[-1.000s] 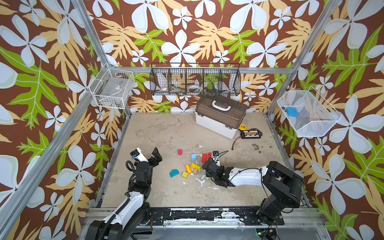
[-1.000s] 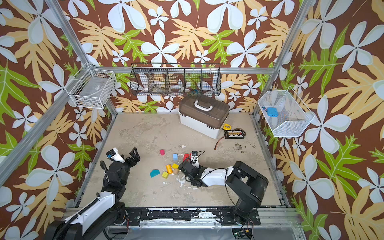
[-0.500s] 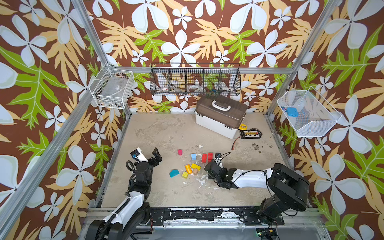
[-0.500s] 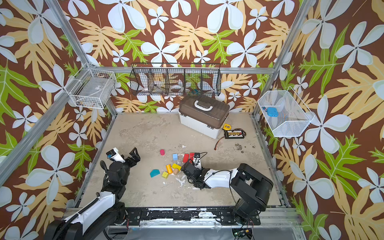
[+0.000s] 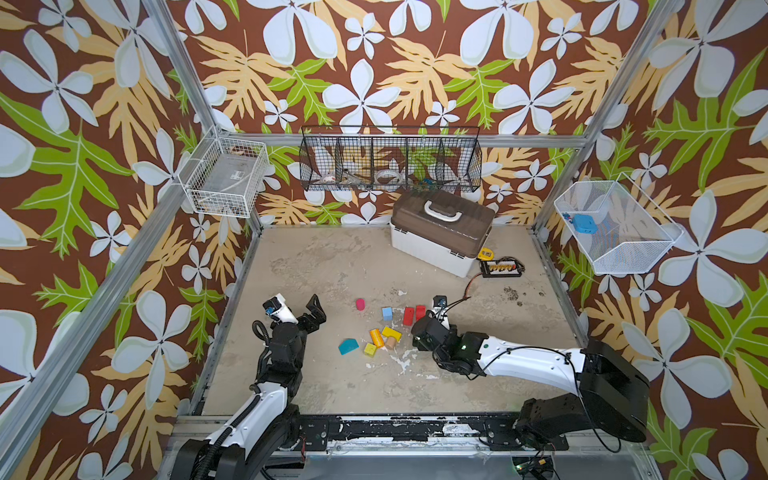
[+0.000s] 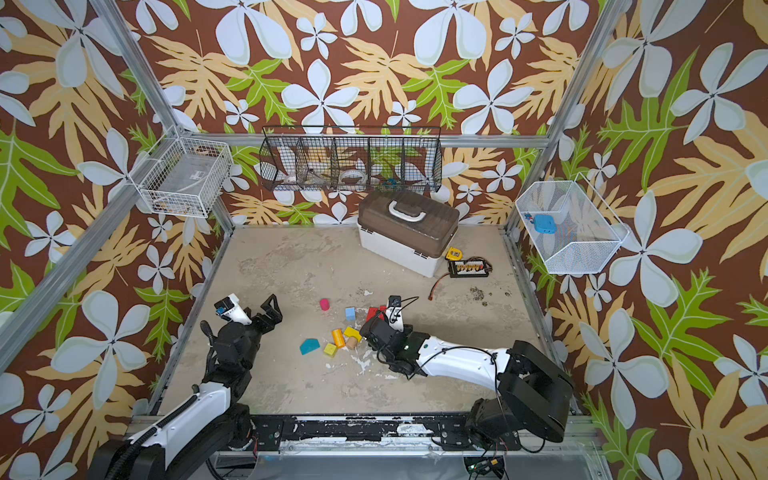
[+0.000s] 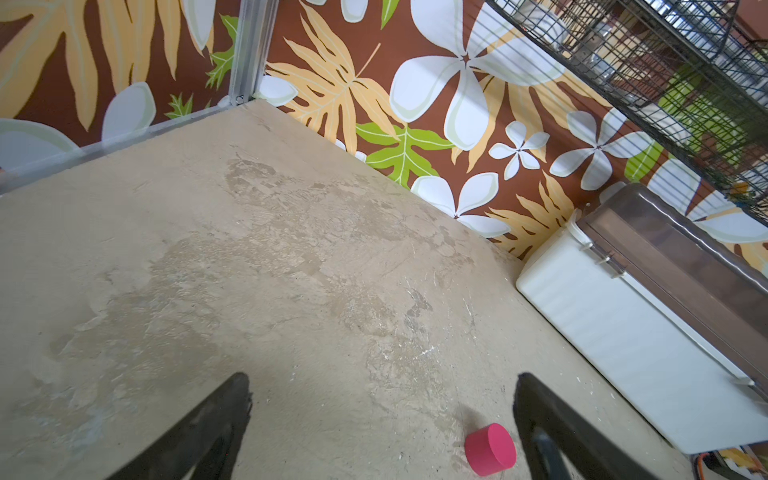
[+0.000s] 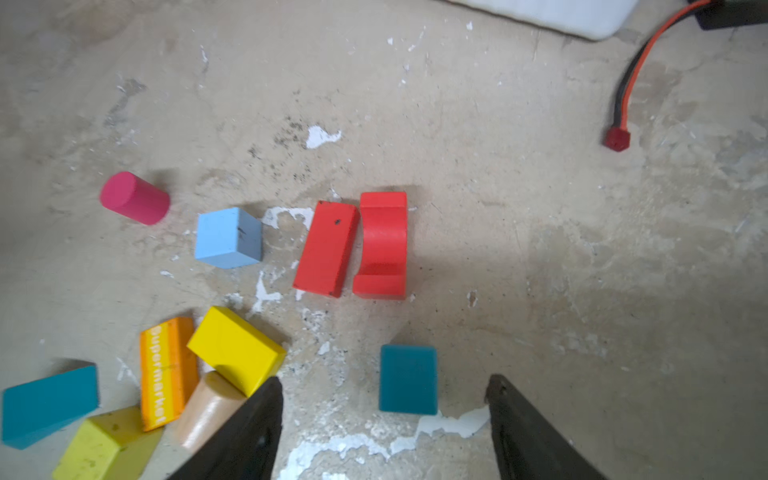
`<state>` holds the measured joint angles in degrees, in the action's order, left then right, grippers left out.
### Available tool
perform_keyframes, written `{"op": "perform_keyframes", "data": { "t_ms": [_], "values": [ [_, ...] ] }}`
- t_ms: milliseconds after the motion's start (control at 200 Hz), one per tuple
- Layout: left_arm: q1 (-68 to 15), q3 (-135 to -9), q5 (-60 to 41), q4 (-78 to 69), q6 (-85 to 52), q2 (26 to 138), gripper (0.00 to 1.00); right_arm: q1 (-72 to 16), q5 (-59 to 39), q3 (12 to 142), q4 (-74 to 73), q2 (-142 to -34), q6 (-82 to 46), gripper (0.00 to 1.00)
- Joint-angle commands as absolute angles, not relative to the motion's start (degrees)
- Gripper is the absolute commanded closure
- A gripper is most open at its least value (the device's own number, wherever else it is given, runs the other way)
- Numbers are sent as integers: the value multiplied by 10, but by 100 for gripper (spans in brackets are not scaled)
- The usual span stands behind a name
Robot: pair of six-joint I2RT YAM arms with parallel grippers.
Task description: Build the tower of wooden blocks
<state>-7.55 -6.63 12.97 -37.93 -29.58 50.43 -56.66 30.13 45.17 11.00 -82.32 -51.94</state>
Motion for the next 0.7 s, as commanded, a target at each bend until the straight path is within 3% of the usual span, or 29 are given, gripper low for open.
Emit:
{"op": "perform_keyframes", "data": {
  "t_ms": [0, 155, 345, 520, 605, 696],
  "values": [
    [-76, -65, 106, -403, -286, 506, 0, -569, 301, 489, 131, -837, -490, 22],
    [-76, -65, 95, -408, -285, 510, 0, -569, 284, 586, 154, -921, -454, 22],
    [-76, -68, 76, -404, -289, 516, 0, -569, 250, 735, 211, -1059, -406, 30],
    [-76, -101, -6, -255, -342, 513, 0, -569, 235, 818, 244, -1154, -391, 36],
    [-76, -93, -73, -293, -338, 520, 0, -567, 231, 840, 244, -1184, -386, 36],
    [-76, -81, -53, -326, -335, 550, 0, -566, 230, 863, 247, -1207, -379, 38]
  ]
}}
